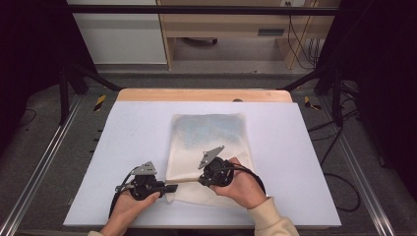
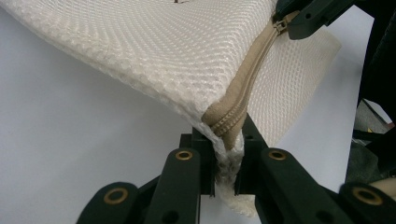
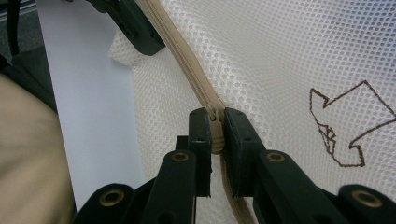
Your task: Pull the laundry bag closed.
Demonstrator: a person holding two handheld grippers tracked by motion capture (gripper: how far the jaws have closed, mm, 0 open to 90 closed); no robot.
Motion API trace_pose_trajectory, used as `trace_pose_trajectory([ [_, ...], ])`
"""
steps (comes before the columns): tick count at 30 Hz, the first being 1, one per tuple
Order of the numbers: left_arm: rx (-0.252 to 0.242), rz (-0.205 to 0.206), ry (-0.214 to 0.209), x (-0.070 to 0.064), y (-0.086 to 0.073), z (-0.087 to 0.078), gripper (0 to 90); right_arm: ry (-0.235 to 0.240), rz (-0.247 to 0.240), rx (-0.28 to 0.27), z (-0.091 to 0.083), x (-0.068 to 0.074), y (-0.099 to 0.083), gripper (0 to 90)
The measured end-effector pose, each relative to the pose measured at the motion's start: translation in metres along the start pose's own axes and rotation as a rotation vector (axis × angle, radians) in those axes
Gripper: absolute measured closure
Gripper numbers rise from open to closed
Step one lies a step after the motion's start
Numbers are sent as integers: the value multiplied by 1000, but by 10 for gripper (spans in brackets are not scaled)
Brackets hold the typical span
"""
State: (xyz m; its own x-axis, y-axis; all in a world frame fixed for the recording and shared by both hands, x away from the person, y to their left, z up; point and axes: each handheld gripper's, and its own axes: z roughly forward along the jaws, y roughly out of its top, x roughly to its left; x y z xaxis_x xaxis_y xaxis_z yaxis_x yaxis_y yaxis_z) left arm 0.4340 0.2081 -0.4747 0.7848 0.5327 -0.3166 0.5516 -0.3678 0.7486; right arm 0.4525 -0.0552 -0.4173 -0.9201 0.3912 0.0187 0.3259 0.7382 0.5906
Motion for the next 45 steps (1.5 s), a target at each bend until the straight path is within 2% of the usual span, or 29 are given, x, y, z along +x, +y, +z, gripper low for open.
trace_pose_trajectory([
  [12,-3,1,-4,0,0,0,819,-11,24,-13,-10,-4,-8,819],
  [45,3,17,3,-1,1,-1,818,-22,57,-28,-19,-7,-23,819],
])
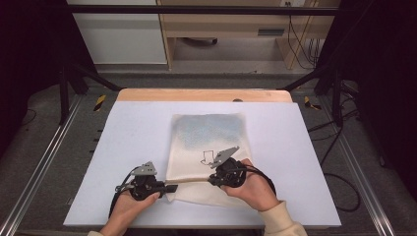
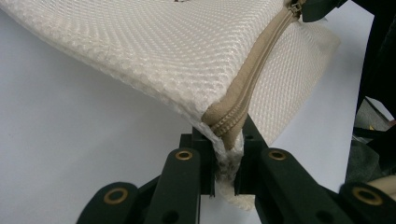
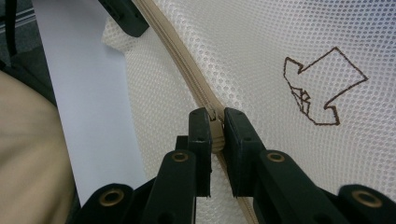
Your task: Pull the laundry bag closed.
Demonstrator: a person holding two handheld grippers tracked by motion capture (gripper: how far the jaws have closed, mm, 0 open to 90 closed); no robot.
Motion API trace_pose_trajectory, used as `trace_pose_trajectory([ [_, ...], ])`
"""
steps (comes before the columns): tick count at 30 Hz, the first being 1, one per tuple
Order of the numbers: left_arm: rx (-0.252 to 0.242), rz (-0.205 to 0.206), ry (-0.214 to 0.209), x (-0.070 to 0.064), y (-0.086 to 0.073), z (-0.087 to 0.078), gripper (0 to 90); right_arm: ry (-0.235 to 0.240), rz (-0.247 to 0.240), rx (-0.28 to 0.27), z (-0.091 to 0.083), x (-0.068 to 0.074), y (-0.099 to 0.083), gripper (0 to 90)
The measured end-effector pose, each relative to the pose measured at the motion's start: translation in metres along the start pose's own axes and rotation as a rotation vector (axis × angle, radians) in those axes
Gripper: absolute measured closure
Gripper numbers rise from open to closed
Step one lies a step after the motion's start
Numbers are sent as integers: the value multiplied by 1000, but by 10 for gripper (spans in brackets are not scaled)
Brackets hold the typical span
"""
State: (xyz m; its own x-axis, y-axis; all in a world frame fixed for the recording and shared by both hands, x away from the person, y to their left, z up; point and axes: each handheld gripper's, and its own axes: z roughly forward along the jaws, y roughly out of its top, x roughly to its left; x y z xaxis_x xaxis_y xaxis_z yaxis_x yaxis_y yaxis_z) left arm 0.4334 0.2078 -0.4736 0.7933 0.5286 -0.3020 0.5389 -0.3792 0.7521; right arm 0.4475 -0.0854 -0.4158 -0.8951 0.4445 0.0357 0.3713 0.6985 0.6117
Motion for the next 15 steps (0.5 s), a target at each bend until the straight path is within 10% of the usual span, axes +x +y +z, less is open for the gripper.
trace_pose_trajectory([
  [15,-2,2,1,0,0,-1,818,-5,3,1,-2,-1,-3,819],
])
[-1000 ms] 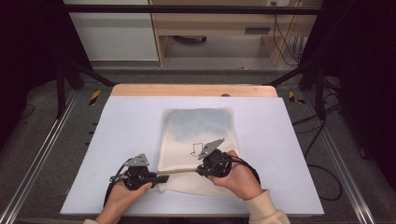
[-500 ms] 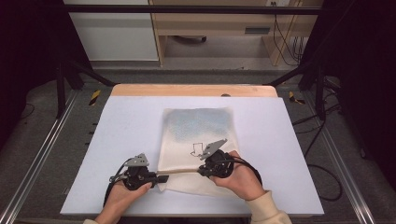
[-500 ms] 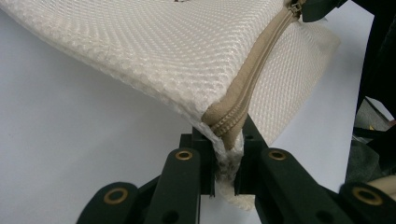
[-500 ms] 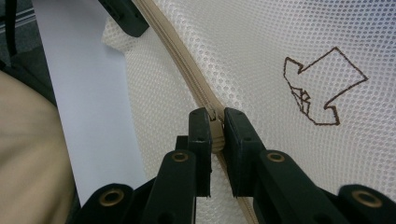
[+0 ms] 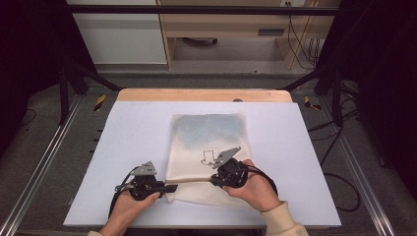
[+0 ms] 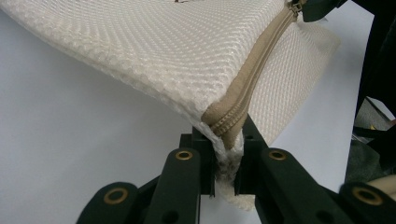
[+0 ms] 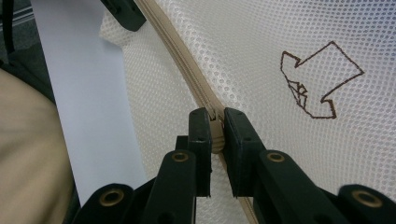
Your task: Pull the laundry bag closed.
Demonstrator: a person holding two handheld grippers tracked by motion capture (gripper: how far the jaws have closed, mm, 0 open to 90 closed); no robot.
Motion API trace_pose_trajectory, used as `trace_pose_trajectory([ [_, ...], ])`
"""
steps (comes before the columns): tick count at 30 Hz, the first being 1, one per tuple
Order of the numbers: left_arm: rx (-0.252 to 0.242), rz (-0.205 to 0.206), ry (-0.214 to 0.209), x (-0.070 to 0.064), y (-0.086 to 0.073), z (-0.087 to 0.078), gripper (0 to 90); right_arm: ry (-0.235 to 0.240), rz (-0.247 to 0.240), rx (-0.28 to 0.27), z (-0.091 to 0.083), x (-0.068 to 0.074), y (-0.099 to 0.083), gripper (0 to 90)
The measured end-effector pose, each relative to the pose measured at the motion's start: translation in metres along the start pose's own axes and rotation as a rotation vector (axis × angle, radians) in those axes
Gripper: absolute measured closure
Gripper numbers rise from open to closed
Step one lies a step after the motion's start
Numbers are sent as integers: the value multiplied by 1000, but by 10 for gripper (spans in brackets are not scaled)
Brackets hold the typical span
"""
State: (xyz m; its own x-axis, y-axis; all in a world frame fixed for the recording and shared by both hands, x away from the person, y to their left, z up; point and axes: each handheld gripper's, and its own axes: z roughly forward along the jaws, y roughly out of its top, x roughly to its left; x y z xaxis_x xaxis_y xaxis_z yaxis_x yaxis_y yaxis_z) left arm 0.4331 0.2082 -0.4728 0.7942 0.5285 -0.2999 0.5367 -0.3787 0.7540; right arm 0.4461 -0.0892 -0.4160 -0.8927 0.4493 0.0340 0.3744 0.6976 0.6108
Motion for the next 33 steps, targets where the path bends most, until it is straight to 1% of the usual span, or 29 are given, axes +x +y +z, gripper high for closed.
trace_pose_trajectory([
  [13,0,2,-3,0,0,0,818,3,2,0,-3,-1,-2,819],
  [17,-1,-2,1,0,0,0,818,-9,9,2,-3,-2,-3,819],
  [18,0,-2,0,0,0,0,818,-9,14,8,-4,-3,-5,818],
  [21,0,-1,0,0,0,0,818,-7,19,1,-5,-4,-7,819],
  [25,0,1,0,0,0,0,818,-7,17,1,-6,-4,-7,819],
  [27,-1,-1,0,0,0,0,818,-12,14,6,-6,-4,-8,819],
  [30,1,0,2,1,0,0,818,-13,27,2,-8,-6,-11,819],
  [33,1,0,1,0,0,0,818,-18,26,5,-10,-7,-13,819],
])
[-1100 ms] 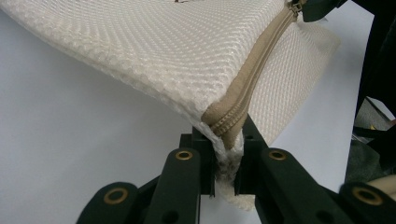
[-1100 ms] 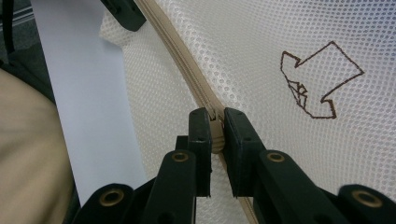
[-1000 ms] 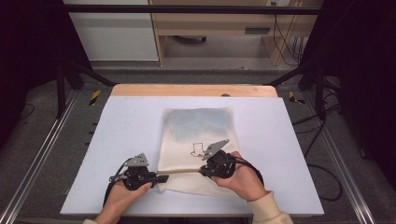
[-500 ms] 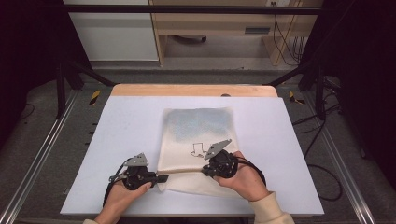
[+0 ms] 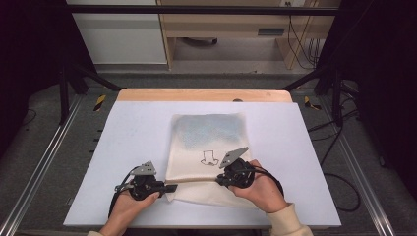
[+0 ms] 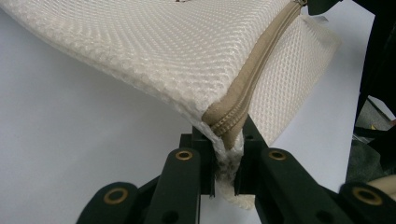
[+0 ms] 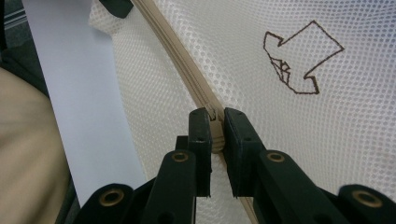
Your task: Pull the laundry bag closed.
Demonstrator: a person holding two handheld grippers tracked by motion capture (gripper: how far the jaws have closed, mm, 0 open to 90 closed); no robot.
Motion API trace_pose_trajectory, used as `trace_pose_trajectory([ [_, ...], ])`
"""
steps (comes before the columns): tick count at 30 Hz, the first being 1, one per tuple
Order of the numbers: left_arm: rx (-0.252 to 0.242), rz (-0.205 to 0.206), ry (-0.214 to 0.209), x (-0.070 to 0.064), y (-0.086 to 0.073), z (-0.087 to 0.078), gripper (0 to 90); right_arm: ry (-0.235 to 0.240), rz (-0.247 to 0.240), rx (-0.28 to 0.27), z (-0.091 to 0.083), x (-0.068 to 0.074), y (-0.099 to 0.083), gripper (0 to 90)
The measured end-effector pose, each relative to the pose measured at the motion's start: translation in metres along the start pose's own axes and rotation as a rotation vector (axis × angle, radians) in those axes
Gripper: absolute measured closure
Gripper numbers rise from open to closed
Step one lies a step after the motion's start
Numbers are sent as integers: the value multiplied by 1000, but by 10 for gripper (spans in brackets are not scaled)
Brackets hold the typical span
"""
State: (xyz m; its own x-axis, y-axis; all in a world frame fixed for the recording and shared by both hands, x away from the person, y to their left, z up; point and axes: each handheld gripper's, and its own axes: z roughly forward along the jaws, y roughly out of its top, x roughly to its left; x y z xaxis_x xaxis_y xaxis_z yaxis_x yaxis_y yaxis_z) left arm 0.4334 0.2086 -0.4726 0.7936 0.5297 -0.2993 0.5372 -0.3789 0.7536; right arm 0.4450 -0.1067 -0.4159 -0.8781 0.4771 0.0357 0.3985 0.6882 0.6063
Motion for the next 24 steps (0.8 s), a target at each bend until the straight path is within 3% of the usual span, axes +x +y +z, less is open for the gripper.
trace_pose_trajectory([
  [24,1,3,5,0,0,0,818,-16,32,-1,-8,-5,-16,819],
])
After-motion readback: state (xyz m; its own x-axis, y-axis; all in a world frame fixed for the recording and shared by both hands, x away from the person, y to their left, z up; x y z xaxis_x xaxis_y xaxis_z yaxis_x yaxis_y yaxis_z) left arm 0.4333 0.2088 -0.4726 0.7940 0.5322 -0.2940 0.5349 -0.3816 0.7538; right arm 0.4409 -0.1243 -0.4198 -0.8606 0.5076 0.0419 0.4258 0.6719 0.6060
